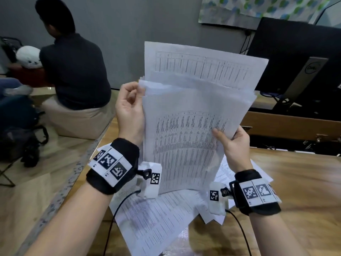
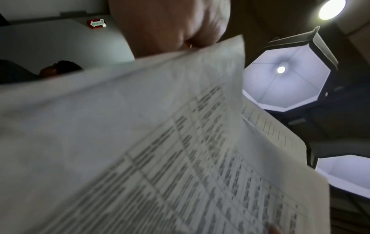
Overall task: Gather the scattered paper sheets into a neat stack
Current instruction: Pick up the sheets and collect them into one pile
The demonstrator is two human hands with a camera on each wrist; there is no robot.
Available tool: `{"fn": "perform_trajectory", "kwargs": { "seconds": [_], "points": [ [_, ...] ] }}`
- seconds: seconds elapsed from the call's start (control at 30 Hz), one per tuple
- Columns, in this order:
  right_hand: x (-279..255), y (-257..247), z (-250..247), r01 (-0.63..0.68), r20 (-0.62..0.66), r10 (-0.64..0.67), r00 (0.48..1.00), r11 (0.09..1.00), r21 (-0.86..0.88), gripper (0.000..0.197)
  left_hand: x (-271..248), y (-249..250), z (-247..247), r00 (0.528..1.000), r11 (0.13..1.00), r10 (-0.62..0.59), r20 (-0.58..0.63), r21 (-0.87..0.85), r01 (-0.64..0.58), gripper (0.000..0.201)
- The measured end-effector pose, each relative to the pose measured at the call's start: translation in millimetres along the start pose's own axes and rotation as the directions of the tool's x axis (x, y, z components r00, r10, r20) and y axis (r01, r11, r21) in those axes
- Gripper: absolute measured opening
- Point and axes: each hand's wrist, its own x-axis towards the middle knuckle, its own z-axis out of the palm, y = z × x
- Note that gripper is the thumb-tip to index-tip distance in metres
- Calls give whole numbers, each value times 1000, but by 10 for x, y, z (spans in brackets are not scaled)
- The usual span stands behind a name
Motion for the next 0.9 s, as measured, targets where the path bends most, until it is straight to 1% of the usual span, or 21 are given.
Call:
{"fn": "perform_trajectory", "kwargs": {
  "seconds": [0.07, 0.1, 0.13, 0.17, 0.2, 0.23, 0.27, 0.3, 0.33, 0.4, 0.43, 0.53, 0.57, 0.63, 0.67, 0.73, 0.8, 0.9],
  "points": [
    [-18, 15, 6, 21, -45, -19, 999, 999, 31, 23, -66, -14, -19, 999, 998, -29, 29, -52, 31, 6],
    [-19, 5, 4, 38, -66, -35, 997, 998, 44, 22, -93, -48, -56, 996, 993, -76, 56, -90, 81, 24],
    [-18, -23, 4, 55, -81, -51, 995, 997, 52, 22, -114, -90, -111, 985, 985, -128, 113, -104, 140, 54],
    [-13, -59, 5, 72, -88, -66, 994, 996, 59, 22, -131, -150, -169, 965, 979, -175, 196, -70, 191, 84],
    [-2, -101, 9, 87, -91, -81, 993, 994, 69, 22, -156, -188, -216, 934, 974, -217, 284, 3, 226, 109],
    [10, -144, 16, 103, -89, -96, 991, 992, 78, 23, -193, -216, -251, 895, 967, -255, 367, 95, 236, 127],
    [23, -193, 28, 120, -87, -113, 990, 990, 80, 24, -221, -242, -281, 861, 955, -292, 416, 180, 236, 133],
    [36, -237, 43, 136, -85, -130, 988, 988, 75, 24, -227, -269, -298, 843, 940, -324, 428, 244, 238, 129],
    [44, -271, 55, 151, -85, -145, 986, 986, 68, 24, -230, -279, -293, 849, 934, -332, 411, 271, 234, 113],
    [47, -322, 73, 170, -103, -162, 981, 983, 74, 24, -202, -262, -265, 891, 938, -315, 326, 249, 241, 75],
    [47, -340, 78, 179, -114, -169, 979, 980, 84, 24, -192, -231, -242, 910, 944, -298, 288, 229, 237, 61],
    [36, -327, 97, 192, -118, -179, 977, 976, 106, 25, -215, -197, -176, 946, 959, -245, 212, 193, 206, 41],
    [25, -286, 102, 177, -112, -166, 980, 979, 103, 26, -249, -215, -161, 951, 960, -239, 197, 194, 201, 39],
    [-16, -125, 93, 115, -85, -110, 990, 992, 49, 29, -345, -310, -162, 948, 948, -267, 173, 223, 226, 46],
    [-53, -19, 85, 68, -56, -68, 996, 998, 4, 30, -400, -366, -177, 936, 934, -310, 165, 236, 268, 50],
    [-140, 190, 54, -35, -6, 34, 999, 997, -64, 29, -502, -476, -232, 900, 900, -406, 157, 244, 363, 48],
    [-193, 303, 35, -111, -11, 111, 994, 991, -80, 31, -558, -531, -287, 882, 881, -442, 166, 265, 391, 43],
    [-193, 310, 38, -141, -4, 141, 990, 987, -77, 36, -542, -541, -319, 857, 860, -482, 184, 287, 422, 44]
  ]
}}
